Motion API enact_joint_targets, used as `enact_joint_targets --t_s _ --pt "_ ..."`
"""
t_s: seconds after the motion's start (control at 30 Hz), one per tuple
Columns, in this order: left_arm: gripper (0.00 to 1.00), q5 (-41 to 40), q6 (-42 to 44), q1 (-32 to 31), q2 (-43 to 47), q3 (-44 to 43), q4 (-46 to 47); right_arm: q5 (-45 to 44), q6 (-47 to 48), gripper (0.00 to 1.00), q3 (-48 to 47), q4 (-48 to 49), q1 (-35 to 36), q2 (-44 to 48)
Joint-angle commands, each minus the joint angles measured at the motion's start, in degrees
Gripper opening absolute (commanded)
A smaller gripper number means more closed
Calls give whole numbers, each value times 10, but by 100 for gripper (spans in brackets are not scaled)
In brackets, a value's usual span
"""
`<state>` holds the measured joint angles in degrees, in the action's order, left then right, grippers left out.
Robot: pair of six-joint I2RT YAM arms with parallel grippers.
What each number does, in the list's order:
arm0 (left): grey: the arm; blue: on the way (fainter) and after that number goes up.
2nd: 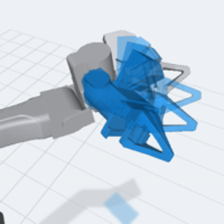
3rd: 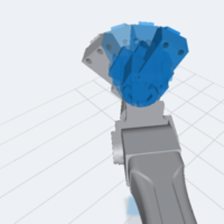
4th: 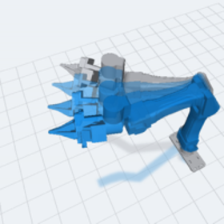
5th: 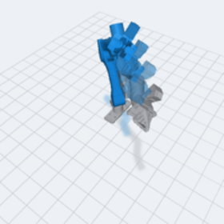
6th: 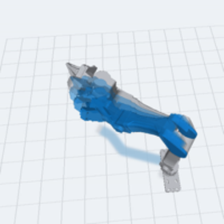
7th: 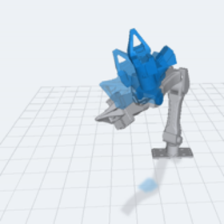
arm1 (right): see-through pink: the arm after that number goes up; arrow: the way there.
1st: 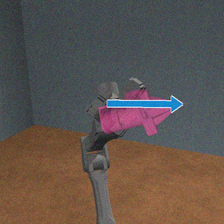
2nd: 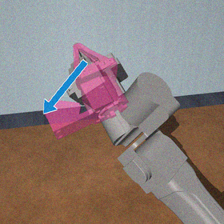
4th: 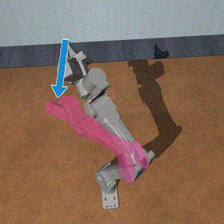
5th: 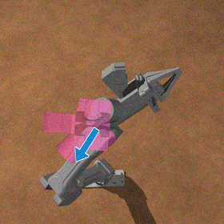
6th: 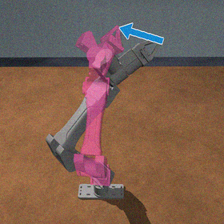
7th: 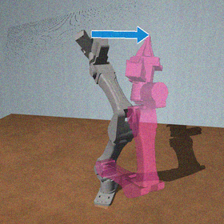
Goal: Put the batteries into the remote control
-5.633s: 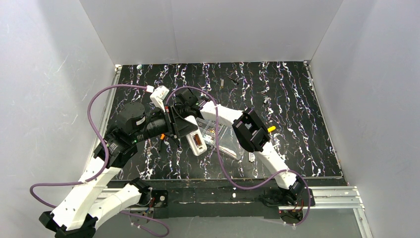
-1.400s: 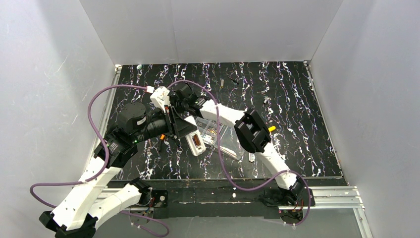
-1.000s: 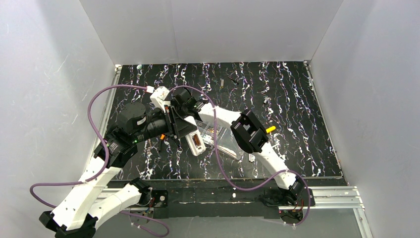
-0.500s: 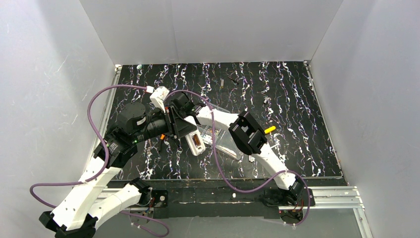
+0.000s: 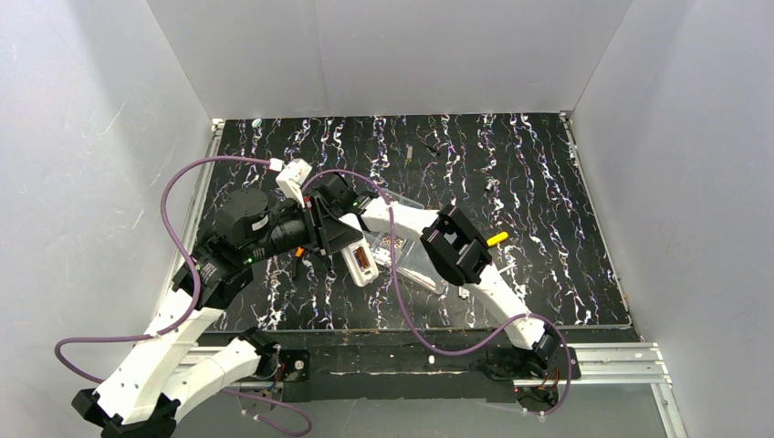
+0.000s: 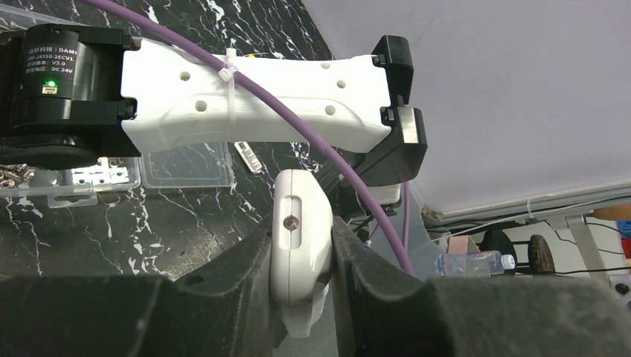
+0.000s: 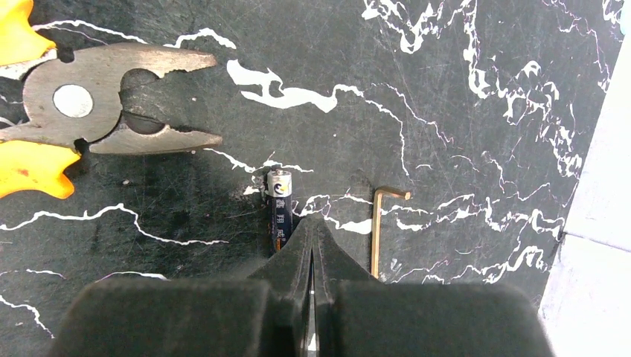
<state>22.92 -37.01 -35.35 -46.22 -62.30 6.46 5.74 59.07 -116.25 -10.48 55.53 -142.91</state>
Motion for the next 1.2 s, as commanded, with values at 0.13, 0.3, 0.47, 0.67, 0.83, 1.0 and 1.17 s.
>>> enact_joint_targets --t_s 0.13,0.3,0.47,0.67,0.83,1.0,1.17 --pt "0 6 8 3 15 -13 11 25 17 4 19 -43 5 18" --pt "0 6 7 3 16 -13 12 32 18 4 34 -56 6 33" --pt "0 7 6 3 17 -13 14 42 18 3 45 -70 9 46" --pt "0 7 7 3 18 -13 11 45 14 2 61 -76 13 61" --pt "0 6 8 3 20 -13 11 25 -2 2 70 -55 15 66" --pt "0 6 6 3 19 -13 11 -27 -39 3 72 10 13 77" --pt "0 9 4 4 18 -15 14 -39 -62 21 82 46 9 104"
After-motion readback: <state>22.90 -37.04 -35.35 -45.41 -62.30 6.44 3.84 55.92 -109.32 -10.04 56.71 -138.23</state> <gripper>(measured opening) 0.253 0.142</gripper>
